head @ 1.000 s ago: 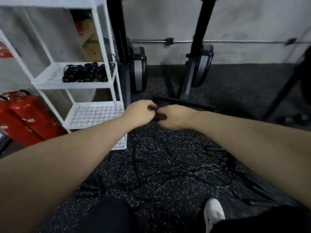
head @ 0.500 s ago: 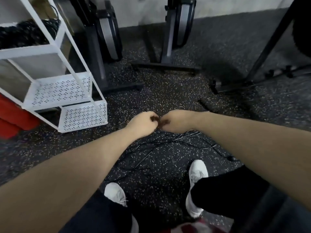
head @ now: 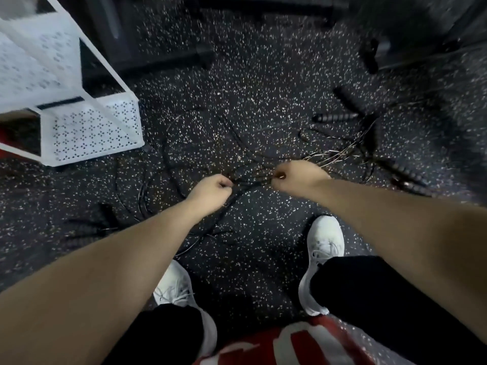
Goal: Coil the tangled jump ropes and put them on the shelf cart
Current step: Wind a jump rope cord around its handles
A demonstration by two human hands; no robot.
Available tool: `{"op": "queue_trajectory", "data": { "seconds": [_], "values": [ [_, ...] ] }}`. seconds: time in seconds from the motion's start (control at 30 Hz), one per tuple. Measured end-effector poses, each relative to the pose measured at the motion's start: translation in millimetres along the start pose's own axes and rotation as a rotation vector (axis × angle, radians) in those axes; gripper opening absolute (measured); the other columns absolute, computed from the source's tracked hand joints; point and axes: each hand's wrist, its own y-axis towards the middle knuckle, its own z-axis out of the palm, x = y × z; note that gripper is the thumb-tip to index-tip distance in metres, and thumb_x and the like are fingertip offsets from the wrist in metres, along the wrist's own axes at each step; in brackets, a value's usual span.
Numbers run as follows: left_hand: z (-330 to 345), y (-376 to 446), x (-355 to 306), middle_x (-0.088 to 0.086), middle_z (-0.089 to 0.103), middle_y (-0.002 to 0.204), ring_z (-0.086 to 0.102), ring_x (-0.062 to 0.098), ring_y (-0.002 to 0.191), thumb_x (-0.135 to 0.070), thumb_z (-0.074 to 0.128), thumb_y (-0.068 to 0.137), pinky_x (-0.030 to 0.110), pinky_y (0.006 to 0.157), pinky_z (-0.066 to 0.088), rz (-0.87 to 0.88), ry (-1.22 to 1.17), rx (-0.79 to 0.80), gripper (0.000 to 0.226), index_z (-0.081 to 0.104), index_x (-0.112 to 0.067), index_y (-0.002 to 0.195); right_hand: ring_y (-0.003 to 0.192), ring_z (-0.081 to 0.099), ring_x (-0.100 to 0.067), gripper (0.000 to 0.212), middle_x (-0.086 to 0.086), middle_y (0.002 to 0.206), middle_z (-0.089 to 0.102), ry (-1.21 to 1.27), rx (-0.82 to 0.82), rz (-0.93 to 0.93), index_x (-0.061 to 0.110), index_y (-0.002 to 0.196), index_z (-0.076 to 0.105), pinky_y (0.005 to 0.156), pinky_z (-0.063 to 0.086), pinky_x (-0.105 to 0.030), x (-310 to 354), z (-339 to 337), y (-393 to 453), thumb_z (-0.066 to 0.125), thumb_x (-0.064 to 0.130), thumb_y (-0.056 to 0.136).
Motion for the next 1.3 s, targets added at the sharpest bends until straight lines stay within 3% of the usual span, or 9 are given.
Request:
{"op": "queue_trajectory", "data": {
  "seconds": [0.27, 0.37, 0.53, 0.77, 0.93, 1.03, 1.1, 1.17, 1.3],
  "values": [
    [38, 82, 54, -0.008, 0.067, 0.096, 0.061, 0.016, 0.070, -0.022, 0.055, 0.100, 0.030, 0.064, 0.047, -0.089, 0.022, 0.079, 0.017, 0.064, -0.029, 0.113, 0.087, 0.062, -0.024, 0.031, 0.000, 0.098, 0.065, -0.016, 0.114, 0.093, 0.030, 0.124, 0.062, 0.070, 0.050, -0.028, -38, 70, 82, 0.049, 0.034, 0.095],
    [52, 104, 71, -0.006, 0.066, 0.104, 0.066, 0.019, 0.089, -0.023, 0.058, 0.101, 0.037, 0.081, 0.056, -0.112, 0.001, 0.105, 0.019, 0.065, -0.026, 0.118, 0.090, 0.059, -0.025, 0.033, 0.001, 0.101, 0.063, -0.054, 0.139, 0.090, 0.030, 0.126, 0.060, 0.070, 0.049, -0.029, -41, 90, 112, 0.053, 0.030, 0.094],
    [69, 124, 98, -0.006, 0.067, 0.108, 0.060, 0.012, 0.078, -0.022, 0.061, 0.098, 0.026, 0.072, 0.049, -0.151, -0.032, 0.113, 0.012, 0.063, -0.030, 0.107, 0.122, 0.051, -0.029, 0.042, -0.006, 0.135, 0.054, -0.148, 0.087, -0.011, 0.027, 0.136, 0.055, 0.087, 0.049, -0.036, -40, 114, 155, 0.058, 0.026, 0.094],
    [70, 134, 114, -0.008, 0.062, 0.095, 0.056, 0.014, 0.067, -0.017, 0.056, 0.098, 0.027, 0.062, 0.045, -0.175, -0.093, 0.130, 0.018, 0.063, -0.026, 0.111, 0.125, 0.047, -0.028, 0.033, -0.003, 0.130, 0.053, -0.304, 0.085, -0.113, 0.030, 0.128, 0.059, 0.090, 0.042, -0.038, -30, 130, 189, 0.063, 0.036, 0.096],
    [76, 131, 112, -0.004, 0.062, 0.102, 0.056, 0.012, 0.071, -0.016, 0.058, 0.097, 0.023, 0.059, 0.046, -0.165, -0.099, 0.091, 0.024, 0.063, -0.024, 0.119, 0.131, 0.042, -0.029, 0.026, -0.004, 0.135, 0.053, -0.395, 0.011, -0.143, 0.027, 0.125, 0.063, 0.108, 0.035, -0.046, -31, 132, 192, 0.057, 0.031, 0.100],
    [76, 129, 108, -0.002, 0.048, 0.132, 0.059, 0.015, 0.090, -0.021, 0.064, 0.094, 0.023, 0.067, 0.047, -0.099, -0.017, 0.004, 0.041, 0.057, -0.027, 0.134, 0.124, 0.050, -0.028, 0.029, -0.005, 0.128, 0.061, -0.322, -0.029, -0.190, 0.022, 0.128, 0.059, 0.104, 0.038, -0.042, -35, 124, 182, 0.052, 0.035, 0.103],
    [73, 126, 102, 0.000, 0.040, 0.143, 0.054, 0.024, 0.118, -0.027, 0.068, 0.092, 0.035, 0.095, 0.049, -0.058, 0.093, -0.016, 0.055, 0.048, -0.029, 0.143, 0.109, 0.059, -0.029, 0.027, -0.006, 0.119, 0.068, -0.164, 0.002, -0.188, 0.024, 0.126, 0.062, 0.090, 0.044, -0.035, -39, 113, 171, 0.054, 0.035, 0.103],
    [69, 122, 96, 0.001, 0.044, 0.143, 0.048, 0.027, 0.129, -0.032, 0.069, 0.091, 0.046, 0.112, 0.038, -0.013, 0.207, -0.016, 0.062, 0.043, -0.030, 0.147, 0.095, 0.063, -0.024, 0.024, -0.002, 0.112, 0.071, -0.043, 0.027, -0.195, 0.029, 0.123, 0.065, 0.078, 0.044, -0.029, -42, 102, 159, 0.056, 0.038, 0.102],
    [53, 110, 84, -0.004, 0.061, 0.121, 0.056, 0.023, 0.115, -0.040, 0.065, 0.096, 0.046, 0.103, 0.045, 0.049, 0.272, 0.015, 0.044, 0.055, -0.034, 0.138, 0.072, 0.058, -0.010, 0.018, 0.011, 0.098, 0.068, 0.077, 0.031, -0.184, 0.033, 0.116, 0.067, 0.066, 0.040, -0.023, -34, 82, 141, 0.059, 0.038, 0.100]
  ]
}}
